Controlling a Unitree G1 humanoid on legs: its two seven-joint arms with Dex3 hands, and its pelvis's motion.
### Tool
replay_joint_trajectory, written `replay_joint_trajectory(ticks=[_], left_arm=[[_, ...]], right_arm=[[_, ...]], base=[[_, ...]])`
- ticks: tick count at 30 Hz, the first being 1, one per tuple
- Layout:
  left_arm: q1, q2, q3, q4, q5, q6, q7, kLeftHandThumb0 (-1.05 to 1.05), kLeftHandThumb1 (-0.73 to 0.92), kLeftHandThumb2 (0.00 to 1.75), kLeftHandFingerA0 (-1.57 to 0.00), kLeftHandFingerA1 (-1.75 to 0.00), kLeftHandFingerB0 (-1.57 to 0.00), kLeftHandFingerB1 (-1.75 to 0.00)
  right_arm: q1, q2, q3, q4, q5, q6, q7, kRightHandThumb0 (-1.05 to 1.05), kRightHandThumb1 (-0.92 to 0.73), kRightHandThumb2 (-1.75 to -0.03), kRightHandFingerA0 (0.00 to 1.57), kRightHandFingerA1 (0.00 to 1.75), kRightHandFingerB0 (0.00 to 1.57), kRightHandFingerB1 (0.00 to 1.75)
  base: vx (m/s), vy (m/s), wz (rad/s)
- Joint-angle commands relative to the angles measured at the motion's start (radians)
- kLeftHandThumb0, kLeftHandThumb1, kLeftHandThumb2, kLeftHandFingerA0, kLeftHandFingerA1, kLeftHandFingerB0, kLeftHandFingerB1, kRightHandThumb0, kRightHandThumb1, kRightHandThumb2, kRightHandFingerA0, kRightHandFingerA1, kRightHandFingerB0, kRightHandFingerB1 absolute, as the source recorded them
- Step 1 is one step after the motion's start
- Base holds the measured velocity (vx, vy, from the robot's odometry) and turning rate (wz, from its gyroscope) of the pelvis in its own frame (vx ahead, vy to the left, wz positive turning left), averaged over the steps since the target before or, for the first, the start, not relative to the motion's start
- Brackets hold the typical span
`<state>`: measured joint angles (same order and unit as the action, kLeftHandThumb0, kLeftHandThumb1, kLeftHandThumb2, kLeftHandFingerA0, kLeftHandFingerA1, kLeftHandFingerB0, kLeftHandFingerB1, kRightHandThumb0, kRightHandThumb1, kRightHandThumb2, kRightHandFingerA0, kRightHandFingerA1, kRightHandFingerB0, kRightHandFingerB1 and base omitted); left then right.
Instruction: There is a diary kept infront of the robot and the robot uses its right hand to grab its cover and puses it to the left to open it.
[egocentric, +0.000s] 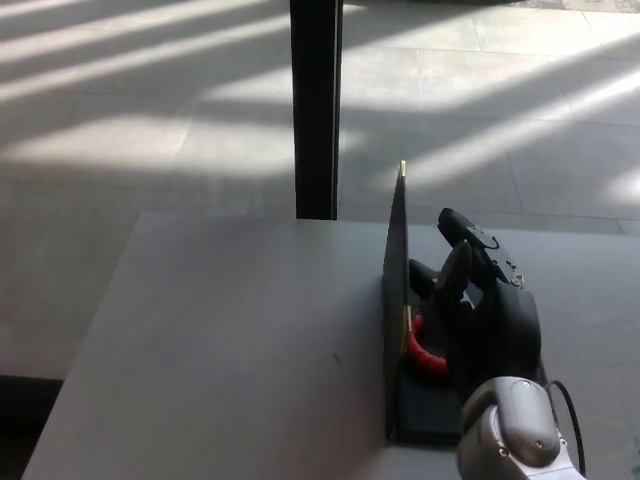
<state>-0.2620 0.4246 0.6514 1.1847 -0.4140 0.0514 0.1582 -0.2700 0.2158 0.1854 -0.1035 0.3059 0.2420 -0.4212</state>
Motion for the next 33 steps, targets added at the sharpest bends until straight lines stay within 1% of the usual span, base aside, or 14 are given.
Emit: replay_joint_trajectory(ticks=[1, 3, 6, 7, 8, 15, 19, 24, 25, 26, 27, 28, 30, 33], left_arm=[[-0.009, 0.021, -0.006, -0.001, 0.003, 0.005, 0.009, -1.05, 0.88, 1.70, -0.69, -1.41, 0.00, -0.95], [-0.013, 0.020, -0.006, -0.001, 0.002, 0.005, 0.013, -1.05, 0.88, 1.70, -0.69, -1.41, 0.00, -0.95], [-0.020, 0.021, -0.010, 0.006, 0.002, 0.009, 0.000, -0.87, 0.77, 1.57, -0.45, -1.17, 0.00, -0.85], [-0.023, 0.019, -0.012, 0.008, 0.004, 0.006, -0.002, -1.05, 0.92, 1.24, -0.33, -1.59, -0.18, -1.29], [-0.025, 0.019, -0.015, 0.012, 0.006, 0.002, -0.003, -0.85, 0.76, 1.56, -0.43, -1.15, 0.00, -0.84], [-0.044, 0.021, -0.036, 0.006, 0.019, 0.006, 0.015, -1.04, 0.90, 1.71, -0.63, -1.38, -0.01, -0.96], [-0.055, 0.023, -0.045, 0.006, 0.018, 0.010, 0.011, -0.90, 0.77, 1.59, -0.47, -1.21, 0.00, -0.87], [-0.070, 0.021, -0.054, 0.010, 0.018, 0.010, 0.015, -1.04, 0.82, 1.66, -0.49, -1.29, 0.00, -0.94], [-0.073, 0.022, -0.055, 0.011, 0.019, 0.010, 0.023, -1.03, 0.83, 1.66, -0.59, -1.34, 0.00, -0.93], [-0.075, 0.023, -0.056, 0.011, 0.020, 0.010, 0.026, -1.03, 0.83, 1.66, -0.59, -1.34, 0.00, -0.93], [-0.075, 0.024, -0.058, 0.011, 0.021, 0.011, 0.021, -0.94, 0.75, 1.59, -0.50, -1.24, 0.00, -0.89], [-0.077, 0.028, -0.061, 0.011, 0.022, 0.014, 0.017, -1.05, 0.83, 1.68, -0.52, -1.32, 0.00, -0.97], [-0.082, 0.034, -0.065, 0.010, 0.026, 0.017, 0.025, -1.05, 0.85, 1.69, -0.41, -1.25, 0.00, -0.95], [-0.096, 0.045, -0.073, 0.009, 0.028, 0.025, 0.028, -1.05, 0.83, 1.68, -0.37, -1.23, 0.00, -0.96]], right_arm=[[0.031, 0.180, 0.039, 0.014, 0.032, -0.002, -0.021, -0.70, -0.92, -0.81, 0.32, 0.61, 0.21, 0.48], [0.033, 0.177, 0.042, 0.014, 0.037, -0.004, -0.023, -0.70, -0.92, -0.81, 0.32, 0.61, 0.21, 0.48], [0.052, 0.178, 0.069, 0.048, 0.027, -0.014, -0.022, -0.73, -0.92, -0.80, 0.31, 0.61, 0.20, 0.47], [0.052, 0.175, 0.074, 0.058, 0.025, -0.019, -0.020, -0.75, -0.92, -0.80, 0.30, 0.61, 0.20, 0.48], [0.053, 0.174, 0.087, 0.082, 0.015, -0.028, -0.015, -0.75, -0.92, -0.78, 0.33, 0.63, 0.21, 0.49], [0.030, 0.130, 0.117, 0.200, -0.045, -0.047, -0.013, -0.72, -0.92, -0.83, 0.33, 0.64, 0.19, 0.48], [-0.028, 0.123, 0.085, 0.273, -0.055, -0.008, -0.037, -0.72, -0.92, -0.78, 0.37, 0.62, 0.23, 0.47], [-0.121, 0.128, 0.050, 0.331, -0.046, 0.019, -0.018, -0.68, -0.92, -0.84, 0.31, 0.62, 0.18, 0.47], [-0.154, 0.120, 0.058, 0.360, -0.060, 0.020, -0.001, -0.68, -0.85, -1.08, 0.27, 0.65, 0.15, 0.52], [-0.167, 0.118, 0.060, 0.374, -0.066, 0.019, 0.007, -0.68, -0.85, -1.08, 0.27, 0.65, 0.15, 0.52], [-0.189, 0.108, 0.071, 0.393, -0.086, 0.030, 0.012, -0.65, -0.92, -0.88, 0.32, 0.67, 0.19, 0.50], [-0.230, 0.091, 0.093, 0.427, -0.122, 0.055, 0.019, -0.70, -0.84, -1.07, 0.32, 0.67, 0.21, 0.55], [-0.268, 0.067, 0.120, 0.464, -0.152, 0.066, 0.053, -0.66, -0.92, -0.82, 0.34, 0.68, 0.21, 0.50], [-0.322, 0.011, 0.180, 0.513, -0.218, 0.061, 0.115, -0.71, -0.92, -0.78, 0.36, 0.70, 0.25, 0.53]], base=[[0.00, 0.000, 0.00], [0.00, 0.000, 0.00], [0.00, 0.000, 0.00], [0.00, 0.000, 0.00], [0.00, 0.000, 0.00], [0.00, 0.000, 0.00], [0.00, 0.000, 0.00], [0.00, 0.000, 0.00], [0.00, 0.000, 0.00], [0.00, 0.000, 0.00], [0.00, 0.000, 0.00], [0.00, 0.000, 0.00], [0.00, 0.000, 0.00], [0.00, 0.000, 0.00]])
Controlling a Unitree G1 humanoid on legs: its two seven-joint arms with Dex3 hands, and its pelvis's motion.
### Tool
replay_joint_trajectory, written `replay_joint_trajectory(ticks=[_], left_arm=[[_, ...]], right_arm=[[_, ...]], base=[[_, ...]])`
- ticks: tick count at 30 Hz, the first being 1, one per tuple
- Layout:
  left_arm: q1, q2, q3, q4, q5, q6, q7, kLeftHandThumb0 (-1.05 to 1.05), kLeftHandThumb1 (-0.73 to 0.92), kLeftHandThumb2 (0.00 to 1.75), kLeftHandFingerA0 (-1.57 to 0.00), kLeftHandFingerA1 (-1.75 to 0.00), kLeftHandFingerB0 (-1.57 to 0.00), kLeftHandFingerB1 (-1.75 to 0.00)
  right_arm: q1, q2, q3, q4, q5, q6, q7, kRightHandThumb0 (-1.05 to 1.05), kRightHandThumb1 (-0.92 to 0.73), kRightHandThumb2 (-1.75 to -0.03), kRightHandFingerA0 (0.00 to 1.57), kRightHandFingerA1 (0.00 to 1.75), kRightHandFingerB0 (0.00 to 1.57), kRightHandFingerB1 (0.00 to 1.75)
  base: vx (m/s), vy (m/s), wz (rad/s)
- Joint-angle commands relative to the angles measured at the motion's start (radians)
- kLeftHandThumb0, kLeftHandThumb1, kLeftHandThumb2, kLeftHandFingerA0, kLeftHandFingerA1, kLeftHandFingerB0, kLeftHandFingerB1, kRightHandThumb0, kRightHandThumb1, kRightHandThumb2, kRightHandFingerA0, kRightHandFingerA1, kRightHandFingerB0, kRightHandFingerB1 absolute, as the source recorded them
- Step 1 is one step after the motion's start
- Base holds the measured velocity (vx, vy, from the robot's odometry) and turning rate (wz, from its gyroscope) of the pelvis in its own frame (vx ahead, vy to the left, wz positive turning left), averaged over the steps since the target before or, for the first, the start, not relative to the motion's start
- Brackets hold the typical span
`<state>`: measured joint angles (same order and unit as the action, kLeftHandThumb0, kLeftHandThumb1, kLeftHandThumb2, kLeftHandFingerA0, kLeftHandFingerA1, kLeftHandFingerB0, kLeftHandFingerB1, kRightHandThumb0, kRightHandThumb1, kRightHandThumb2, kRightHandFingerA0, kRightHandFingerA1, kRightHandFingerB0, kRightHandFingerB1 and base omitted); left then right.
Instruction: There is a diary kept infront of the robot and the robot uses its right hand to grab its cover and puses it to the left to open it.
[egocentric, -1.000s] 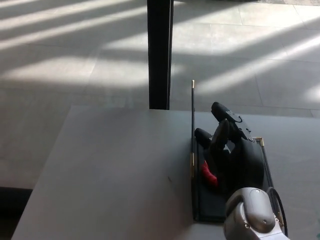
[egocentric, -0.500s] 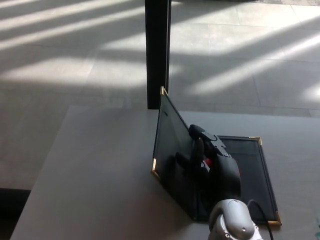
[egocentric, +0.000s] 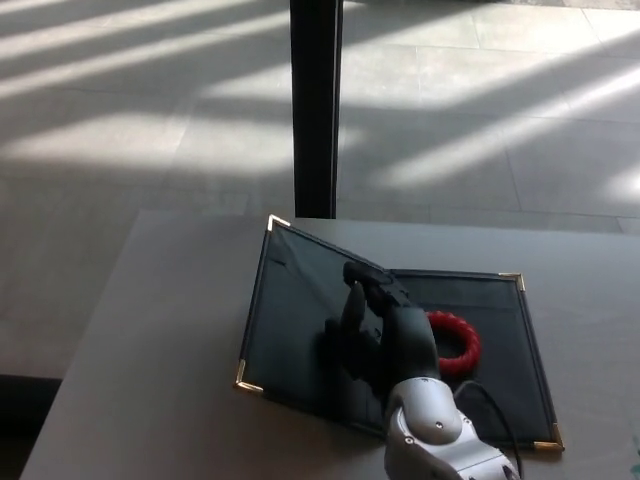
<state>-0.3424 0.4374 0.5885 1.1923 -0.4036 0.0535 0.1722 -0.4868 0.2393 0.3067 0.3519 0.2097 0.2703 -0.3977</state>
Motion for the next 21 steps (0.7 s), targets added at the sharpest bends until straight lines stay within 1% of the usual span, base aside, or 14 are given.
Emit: replay_joint_trajectory(ticks=[1, 4, 5, 6, 7, 10, 11, 12, 13, 14, 15, 16, 17, 21], left_arm=[[-0.019, 0.033, -0.012, 0.001, 0.018, 0.022, 0.015, -1.05, 0.83, 1.68, -0.37, -1.23, 0.00, -0.96], [-0.031, 0.039, -0.013, 0.011, 0.016, 0.017, 0.004, -1.05, 0.80, 1.65, -0.34, -1.20, 0.00, -0.95], [-0.033, 0.039, -0.015, 0.015, 0.018, 0.011, 0.010, -1.05, 0.81, 1.66, -0.42, -1.25, -0.03, -0.97], [-0.039, 0.038, -0.018, 0.016, 0.021, 0.010, 0.012, -1.05, 0.81, 1.66, -0.42, -1.25, -0.03, -0.97], [-0.043, 0.039, -0.018, 0.020, 0.020, 0.010, 0.014, -1.05, 0.80, 1.65, -0.43, -1.25, -0.01, -0.96], [-0.044, 0.043, -0.021, 0.031, 0.023, 0.004, 0.000, -1.05, 0.85, 1.66, -0.40, -1.24, -0.01, -0.96], [-0.046, 0.045, -0.024, 0.032, 0.026, 0.002, -0.001, -0.99, 0.86, 1.64, -0.38, -1.19, 0.00, -0.91], [-0.038, 0.047, -0.033, 0.024, 0.031, 0.003, -0.023, -0.78, 0.72, 1.49, -0.30, -1.03, 0.00, -0.81], [-0.036, 0.049, -0.042, 0.023, 0.038, 0.005, -0.024, -1.05, 0.92, 1.21, -0.28, -1.57, -0.16, -1.30], [-0.037, 0.047, -0.037, 0.020, 0.031, 0.005, -0.018, -0.86, 0.81, 1.58, -0.39, -1.14, 0.00, -0.86], [-0.038, 0.045, -0.038, 0.019, 0.029, 0.003, -0.013, -0.86, 0.84, 1.60, -0.40, -1.15, 0.00, -0.86], [-0.040, 0.042, -0.036, 0.019, 0.027, 0.003, -0.007, -0.98, 0.91, 1.69, -0.49, -1.27, -0.03, -0.95], [-0.041, 0.040, -0.037, 0.017, 0.026, 0.001, -0.008, -1.00, 0.91, 1.70, -0.48, -1.28, -0.04, -0.97], [-0.050, 0.037, -0.033, 0.007, 0.021, 0.002, 0.002, -1.01, 0.92, 1.71, -0.59, -1.35, -0.13, -1.05]], right_arm=[[-0.114, -0.026, 0.069, 0.066, -0.134, 0.028, 0.104, -0.71, -0.92, -0.78, 0.36, 0.70, 0.25, 0.53], [-0.144, -0.046, 0.071, 0.085, -0.142, 0.049, 0.135, -0.73, -0.92, -0.70, 0.41, 0.70, 0.28, 0.52], [-0.144, -0.048, 0.076, 0.091, -0.154, 0.048, 0.138, -0.63, -0.72, -1.16, 0.45, 0.71, 0.17, 0.54], [-0.145, -0.051, 0.075, 0.091, -0.160, 0.049, 0.139, -0.63, -0.72, -1.16, 0.45, 0.71, 0.17, 0.54], [-0.136, -0.052, 0.078, 0.088, -0.167, 0.054, 0.146, -0.72, -0.92, -0.72, 0.44, 0.68, 0.32, 0.52], [-0.093, -0.055, 0.104, 0.081, -0.191, 0.061, 0.162, -0.68, -0.92, -0.75, 0.39, 0.66, 0.32, 0.54], [-0.078, -0.044, 0.099, 0.088, -0.187, 0.081, 0.161, -0.65, -0.78, -1.18, 0.44, 0.71, 0.24, 0.57], [-0.060, -0.038, 0.096, 0.100, -0.189, 0.076, 0.163, -0.69, -0.92, -0.75, 0.44, 0.74, 0.36, 0.58], [-0.051, -0.038, 0.099, 0.101, -0.198, 0.098, 0.163, -0.63, -0.77, -1.18, 0.45, 0.73, 0.23, 0.56], [-0.037, -0.044, 0.107, 0.103, -0.211, 0.126, 0.164, -0.71, -0.92, -0.79, 0.43, 0.71, 0.32, 0.54], [-0.024, -0.045, 0.108, 0.099, -0.221, 0.135, 0.159, -0.70, -0.92, -0.79, 0.44, 0.70, 0.36, 0.56], [-0.010, -0.041, 0.101, 0.093, -0.219, 0.139, 0.160, -0.63, -0.79, -1.18, 0.46, 0.72, 0.29, 0.59], [-0.003, -0.041, 0.103, 0.095, -0.230, 0.150, 0.155, -0.71, -0.92, -0.79, 0.44, 0.69, 0.39, 0.56], [0.041, -0.025, 0.071, 0.101, -0.236, 0.164, 0.137, -0.68, -0.92, -0.80, 0.44, 0.70, 0.47, 0.75]], base=[[0.00, 0.000, 0.00], [0.00, 0.000, 0.00], [0.00, 0.000, 0.00], [0.00, 0.000, 0.00], [0.00, 0.000, 0.00], [0.00, 0.000, 0.00], [0.00, 0.000, 0.00], [0.00, 0.000, 0.00], [0.00, 0.000, 0.00], [0.00, 0.000, 0.00], [0.00, 0.000, 0.00], [0.00, 0.000, 0.00], [0.00, 0.000, 0.00], [0.00, 0.000, 0.00]])
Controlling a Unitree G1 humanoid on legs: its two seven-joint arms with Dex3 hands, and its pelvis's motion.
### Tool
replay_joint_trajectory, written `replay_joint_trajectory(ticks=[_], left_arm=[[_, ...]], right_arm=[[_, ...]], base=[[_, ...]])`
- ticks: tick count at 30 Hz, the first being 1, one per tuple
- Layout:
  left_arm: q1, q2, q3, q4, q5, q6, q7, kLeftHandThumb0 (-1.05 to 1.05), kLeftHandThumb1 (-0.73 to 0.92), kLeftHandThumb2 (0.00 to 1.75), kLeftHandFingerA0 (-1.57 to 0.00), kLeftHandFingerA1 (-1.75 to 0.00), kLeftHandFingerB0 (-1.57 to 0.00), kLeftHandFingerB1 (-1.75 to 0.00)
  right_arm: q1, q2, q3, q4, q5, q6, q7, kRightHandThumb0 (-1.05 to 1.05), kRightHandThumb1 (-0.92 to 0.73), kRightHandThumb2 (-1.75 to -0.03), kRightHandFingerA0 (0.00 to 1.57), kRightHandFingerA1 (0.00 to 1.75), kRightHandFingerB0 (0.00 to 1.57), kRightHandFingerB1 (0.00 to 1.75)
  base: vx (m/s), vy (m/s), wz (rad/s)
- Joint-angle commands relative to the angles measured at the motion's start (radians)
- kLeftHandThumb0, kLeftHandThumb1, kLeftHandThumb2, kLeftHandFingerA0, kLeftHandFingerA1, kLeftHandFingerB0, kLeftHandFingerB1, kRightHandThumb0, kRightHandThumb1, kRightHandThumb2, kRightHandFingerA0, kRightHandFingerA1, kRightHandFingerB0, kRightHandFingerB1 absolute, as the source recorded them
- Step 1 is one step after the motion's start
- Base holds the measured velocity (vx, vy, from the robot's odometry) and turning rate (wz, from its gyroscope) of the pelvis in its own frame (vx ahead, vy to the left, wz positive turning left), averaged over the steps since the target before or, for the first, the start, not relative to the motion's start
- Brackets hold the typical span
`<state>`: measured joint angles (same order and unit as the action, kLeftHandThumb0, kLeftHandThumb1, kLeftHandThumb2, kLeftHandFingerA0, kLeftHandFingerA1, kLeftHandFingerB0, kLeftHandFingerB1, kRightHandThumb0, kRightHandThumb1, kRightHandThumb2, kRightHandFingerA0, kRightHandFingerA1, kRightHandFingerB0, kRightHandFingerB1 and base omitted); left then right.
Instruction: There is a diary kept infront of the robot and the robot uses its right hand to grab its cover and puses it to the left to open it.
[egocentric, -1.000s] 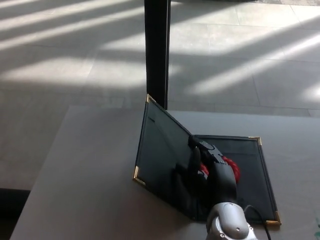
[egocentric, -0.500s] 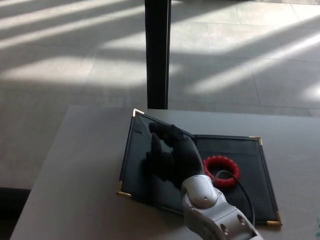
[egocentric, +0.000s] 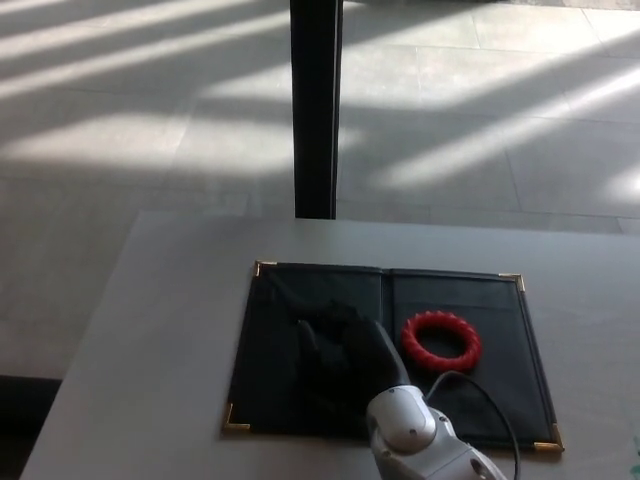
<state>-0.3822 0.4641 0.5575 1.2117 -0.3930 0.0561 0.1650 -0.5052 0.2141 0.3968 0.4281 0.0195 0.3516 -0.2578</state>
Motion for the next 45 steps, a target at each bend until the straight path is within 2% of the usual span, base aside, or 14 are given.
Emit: replay_joint_trajectory(ticks=[1, 2, 5, 6, 7, 11, 13, 14, 16, 19, 27, 34, 37, 45], left_arm=[[-0.021, 0.015, -0.004, -0.011, 0.012, 0.004, 0.009, -1.00, 0.92, 1.70, -0.50, -1.30, -0.15, -1.06], [-0.023, 0.016, -0.001, -0.011, 0.010, 0.003, 0.006, -1.04, 0.92, 1.72, -0.64, -1.40, -0.35, -1.21], [-0.024, 0.018, -0.001, -0.010, 0.011, 0.000, 0.004, -0.98, 0.92, 1.70, -0.52, -1.30, -0.15, -1.05], [-0.021, 0.019, -0.003, -0.009, 0.014, 0.000, 0.002, -0.97, 0.92, 1.69, -0.51, -1.29, -0.02, -0.96], [-0.019, 0.020, -0.006, -0.007, 0.017, 0.001, 0.002, -0.97, 0.92, 1.69, -0.59, -1.33, -0.07, -0.99], [-0.016, 0.017, -0.003, -0.009, 0.014, 0.001, 0.011, -0.96, 0.92, 1.67, -0.62, -1.33, -0.07, -0.97], [-0.007, 0.018, 0.000, -0.011, 0.011, -0.003, 0.002, -0.94, 0.92, 1.67, -0.52, -1.27, -0.03, -0.94], [-0.006, 0.018, 0.002, -0.009, 0.010, -0.004, 0.003, -0.92, 0.92, 1.66, -0.54, -1.27, -0.08, -0.96], [-0.003, 0.016, 0.008, -0.007, 0.005, -0.006, 0.006, -0.90, 0.92, 1.65, -0.58, -1.28, -0.11, -0.97], [-0.002, 0.015, 0.008, -0.007, 0.006, -0.005, 0.006, -0.90, 0.92, 1.65, -0.58, -1.28, -0.11, -0.97], [0.025, 0.016, 0.019, -0.008, -0.001, -0.006, -0.016, -0.99, 0.92, 1.68, -0.58, -1.33, -0.09, -1.01], [0.040, 0.017, 0.030, -0.007, -0.006, -0.007, -0.021, -0.93, 0.92, 1.67, -0.69, -1.36, -0.13, -1.00], [0.049, 0.018, 0.030, -0.014, -0.002, -0.002, -0.008, -0.83, 0.81, 1.55, -0.34, -1.08, 0.00, -0.82], [0.056, 0.020, 0.049, -0.009, -0.012, -0.013, -0.003, -0.97, 0.88, 1.63, -0.32, -1.14, 0.00, -0.90]], right_arm=[[0.059, 0.005, -0.030, 0.026, -0.043, 0.082, -0.005, -0.64, -0.83, -1.21, 0.46, 0.73, 0.43, 0.72], [0.069, 0.014, -0.053, 0.023, -0.037, 0.091, -0.009, -0.55, -0.77, -1.18, 0.50, 0.75, 0.16, 0.55], [0.068, 0.033, -0.095, 0.028, -0.033, 0.095, -0.015, -0.53, -0.75, -1.18, 0.49, 0.75, 0.13, 0.53], [0.068, 0.035, -0.102, 0.022, -0.028, 0.095, -0.009, -0.70, -0.92, -0.78, 0.42, 0.71, 0.22, 0.48], [0.071, 0.036, -0.109, 0.013, -0.023, 0.096, 0.002, -0.67, -0.80, -1.14, 0.43, 0.74, 0.24, 0.57], [-0.024, 0.043, -0.192, -0.046, 0.015, 0.159, 0.013, -0.72, -0.91, -0.77, 0.40, 0.61, 0.22, 0.45], [-0.091, 0.034, -0.228, -0.074, 0.022, 0.188, 0.018, -0.55, -0.75, -1.17, 0.44, 0.68, 0.14, 0.51], [-0.108, 0.031, -0.251, -0.068, 0.037, 0.159, 0.035, -0.68, -0.92, -0.73, 0.40, 0.61, 0.23, 0.46], [-0.198, 0.016, -0.352, -0.096, 0.098, 0.185, 0.032, -0.54, -0.67, -1.12, 0.45, 0.66, 0.13, 0.49], [-0.213, 0.020, -0.376, -0.097, 0.096, 0.198, 0.038, -0.54, -0.67, -1.12, 0.45, 0.66, 0.13, 0.49], [-0.302, -0.147, -0.637, -0.273, 0.231, 0.325, 0.104, -0.68, -0.90, -0.67, 0.46, 0.54, 0.30, 0.44], [-0.103, -0.359, -0.829, -0.468, 0.299, 0.375, 0.212, -0.70, -0.88, -0.67, 0.40, 0.55, 0.26, 0.43], [-0.013, -0.418, -0.902, -0.518, 0.303, 0.372, 0.211, -0.73, -0.86, -0.67, 0.45, 0.54, 0.31, 0.46], [0.149, -0.545, -1.155, -0.512, 0.347, 0.286, 0.219, -0.70, -0.87, -0.66, 0.47, 0.55, 0.34, 0.46]], base=[[0.00, 0.000, 0.00], [0.00, 0.000, 0.00], [0.00, 0.000, 0.00], [0.00, 0.000, 0.00], [0.00, 0.000, 0.00], [0.00, 0.000, 0.00], [0.00, 0.000, 0.00], [0.00, 0.000, 0.00], [0.00, 0.000, 0.00], [0.00, 0.000, 0.00], [0.00, 0.000, 0.00], [0.00, 0.000, 0.00], [0.00, 0.000, 0.00], [0.00, 0.000, 0.00]])
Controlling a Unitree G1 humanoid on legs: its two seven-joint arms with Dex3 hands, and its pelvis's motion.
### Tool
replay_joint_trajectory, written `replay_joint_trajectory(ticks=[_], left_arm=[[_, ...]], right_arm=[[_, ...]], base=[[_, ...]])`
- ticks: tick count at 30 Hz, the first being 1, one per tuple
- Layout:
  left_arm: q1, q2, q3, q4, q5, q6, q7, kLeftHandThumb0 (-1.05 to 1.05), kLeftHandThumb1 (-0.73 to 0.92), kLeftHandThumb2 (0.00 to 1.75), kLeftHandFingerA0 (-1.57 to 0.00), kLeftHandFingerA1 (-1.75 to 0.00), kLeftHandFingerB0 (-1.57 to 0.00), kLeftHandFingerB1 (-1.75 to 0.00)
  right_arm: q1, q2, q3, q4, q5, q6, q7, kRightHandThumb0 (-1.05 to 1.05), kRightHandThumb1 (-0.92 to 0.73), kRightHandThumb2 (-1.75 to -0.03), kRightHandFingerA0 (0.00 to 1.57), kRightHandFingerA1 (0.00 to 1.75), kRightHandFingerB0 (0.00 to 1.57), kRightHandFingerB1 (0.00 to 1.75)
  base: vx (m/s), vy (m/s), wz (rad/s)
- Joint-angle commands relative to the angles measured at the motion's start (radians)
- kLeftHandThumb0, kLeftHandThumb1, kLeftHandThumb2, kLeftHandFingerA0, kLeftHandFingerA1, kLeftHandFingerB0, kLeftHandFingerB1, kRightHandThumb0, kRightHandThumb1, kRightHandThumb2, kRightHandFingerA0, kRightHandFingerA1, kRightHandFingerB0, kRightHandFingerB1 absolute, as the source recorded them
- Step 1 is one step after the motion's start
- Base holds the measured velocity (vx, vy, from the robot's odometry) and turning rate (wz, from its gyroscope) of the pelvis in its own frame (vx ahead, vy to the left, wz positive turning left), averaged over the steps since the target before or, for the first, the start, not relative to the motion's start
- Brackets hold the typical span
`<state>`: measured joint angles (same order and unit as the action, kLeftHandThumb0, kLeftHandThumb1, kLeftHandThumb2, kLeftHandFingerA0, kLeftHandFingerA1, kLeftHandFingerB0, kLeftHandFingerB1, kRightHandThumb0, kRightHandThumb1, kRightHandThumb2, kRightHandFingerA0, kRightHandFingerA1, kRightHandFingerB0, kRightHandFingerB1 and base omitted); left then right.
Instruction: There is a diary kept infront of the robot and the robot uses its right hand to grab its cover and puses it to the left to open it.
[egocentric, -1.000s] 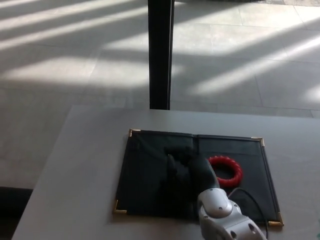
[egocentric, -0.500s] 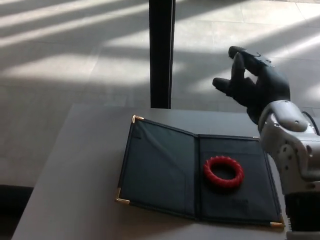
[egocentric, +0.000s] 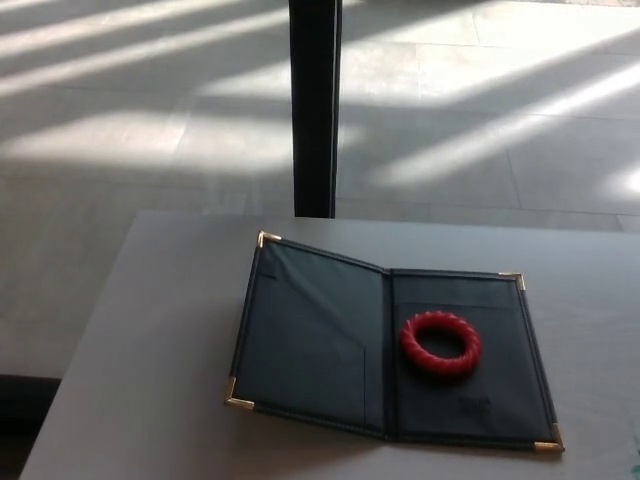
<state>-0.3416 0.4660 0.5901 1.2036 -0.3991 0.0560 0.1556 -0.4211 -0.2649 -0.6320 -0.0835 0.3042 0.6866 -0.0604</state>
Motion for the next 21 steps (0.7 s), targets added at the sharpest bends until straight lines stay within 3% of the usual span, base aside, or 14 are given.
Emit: replay_joint_trajectory(ticks=[1, 2, 5, 6, 7, 10, 12, 13, 14, 16, 18, 19, 20, 21], left_arm=[[0.013, 0.017, 0.019, -0.004, -0.005, -0.008, 0.020, -1.05, 0.92, 1.18, -0.33, -1.63, -0.25, -1.39], [0.016, 0.020, 0.015, -0.003, 0.001, -0.007, 0.014, -0.87, 0.81, 1.56, -0.36, -1.11, 0.00, -0.84], [0.019, 0.021, 0.018, -0.003, 0.001, -0.004, 0.022, -0.98, 0.91, 1.66, -0.53, -1.27, -0.01, -0.91], [0.022, 0.023, 0.020, -0.002, 0.000, -0.004, 0.021, -0.98, 0.91, 1.66, -0.53, -1.27, -0.01, -0.91], [0.022, 0.023, 0.020, -0.008, -0.001, 0.002, 0.022, -0.95, 0.90, 1.64, -0.42, -1.19, -0.01, -0.89], [0.023, 0.022, 0.008, -0.013, 0.014, 0.002, 0.036, -0.93, 0.92, 1.66, -0.48, -1.22, -0.07, -0.93], [0.027, 0.023, 0.018, -0.014, 0.002, 0.005, 0.025, -0.95, 0.91, 1.66, -0.46, -1.22, -0.02, -0.90], [0.027, 0.024, 0.017, -0.016, 0.003, 0.008, 0.027, -1.05, 0.92, 1.20, -0.34, -1.62, -0.26, -1.37], [0.026, 0.020, 0.026, -0.016, -0.006, 0.008, 0.026, -0.94, 0.89, 1.63, -0.42, -1.18, 0.00, -0.87], [0.037, 0.018, 0.030, -0.019, -0.009, 0.004, 0.023, -0.92, 0.87, 1.61, -0.40, -1.16, 0.00, -0.86], [0.042, 0.017, 0.028, -0.012, -0.003, -0.003, 0.024, -0.93, 0.90, 1.63, -0.52, -1.24, 0.00, -0.88], [0.040, 0.015, 0.025, -0.011, 0.001, -0.002, 0.038, -0.96, 0.91, 1.66, -0.70, -1.35, -0.06, -0.93], [0.039, 0.012, 0.026, -0.009, 0.000, 0.001, 0.037, -0.96, 0.91, 1.66, -0.70, -1.35, -0.06, -0.93], [0.039, 0.010, 0.026, -0.008, -0.001, 0.002, 0.034, -0.92, 0.91, 1.64, -0.50, -1.22, -0.01, -0.87]], right_arm=[[0.111, -0.101, -0.198, 0.025, 0.076, -0.105, 0.057, -0.75, -0.89, -0.66, 0.49, 0.62, 0.39, 0.53], [0.144, -0.127, -0.267, 0.058, 0.061, -0.155, 0.038, -0.82, -0.83, -0.65, 0.74, 0.66, 0.57, 0.60], [0.204, -0.168, -0.366, 0.130, 0.071, -0.220, 0.059, -0.87, -0.82, -0.65, 0.77, 0.70, 0.63, 0.64], [0.202, -0.167, -0.362, 0.135, 0.070, -0.224, 0.060, -0.87, -0.82, -0.65, 0.77, 0.70, 0.63, 0.64], [0.239, -0.181, -0.417, 0.179, 0.082, -0.256, 0.075, -0.89, -0.83, -0.66, 0.78, 0.69, 0.60, 0.65], [0.256, -0.189, -0.460, 0.255, 0.080, -0.306, 0.063, -0.87, -0.84, -0.65, 0.79, 0.65, 0.61, 0.64], [0.300, -0.139, -0.487, 0.220, 0.085, -0.313, 0.042, -0.91, -0.83, -0.65, 0.74, 0.70, 0.58, 0.71], [0.321, -0.122, -0.488, 0.212, 0.086, -0.326, 0.052, -0.83, -0.63, -1.13, 0.67, 0.76, 0.48, 0.70], [0.344, -0.101, -0.490, 0.223, 0.091, -0.354, 0.070, -0.91, -0.85, -0.66, 0.63, 0.71, 0.51, 0.72], [0.369, -0.078, -0.488, 0.209, 0.098, -0.357, 0.074, -0.91, -0.85, -0.67, 0.60, 0.72, 0.48, 0.73], [0.378, -0.001, -0.501, 0.241, 0.094, -0.420, 0.020, -0.90, -0.85, -0.66, 0.66, 0.72, 0.51, 0.75], [0.390, 0.046, -0.503, 0.253, 0.084, -0.497, 0.011, -0.88, -0.86, -0.68, 0.62, 0.78, 0.46, 0.83], [0.400, 0.060, -0.503, 0.252, 0.081, -0.521, 0.010, -0.88, -0.86, -0.68, 0.62, 0.78, 0.46, 0.83], [0.405, 0.063, -0.498, 0.268, 0.066, -0.543, 0.001, -0.84, -0.90, -0.67, 0.65, 0.76, 0.50, 0.81]], base=[[0.00, 0.000, 0.00], [0.00, 0.000, 0.00], [0.00, 0.000, 0.00], [0.00, 0.000, 0.00], [0.00, 0.000, 0.00], [0.00, 0.000, 0.00], [0.00, 0.000, 0.00], [0.00, 0.000, 0.00], [0.00, 0.000, 0.00], [0.00, 0.000, 0.00], [0.00, 0.000, 0.00], [0.00, 0.000, 0.00], [0.00, 0.000, 0.00], [0.00, 0.000, 0.00]])
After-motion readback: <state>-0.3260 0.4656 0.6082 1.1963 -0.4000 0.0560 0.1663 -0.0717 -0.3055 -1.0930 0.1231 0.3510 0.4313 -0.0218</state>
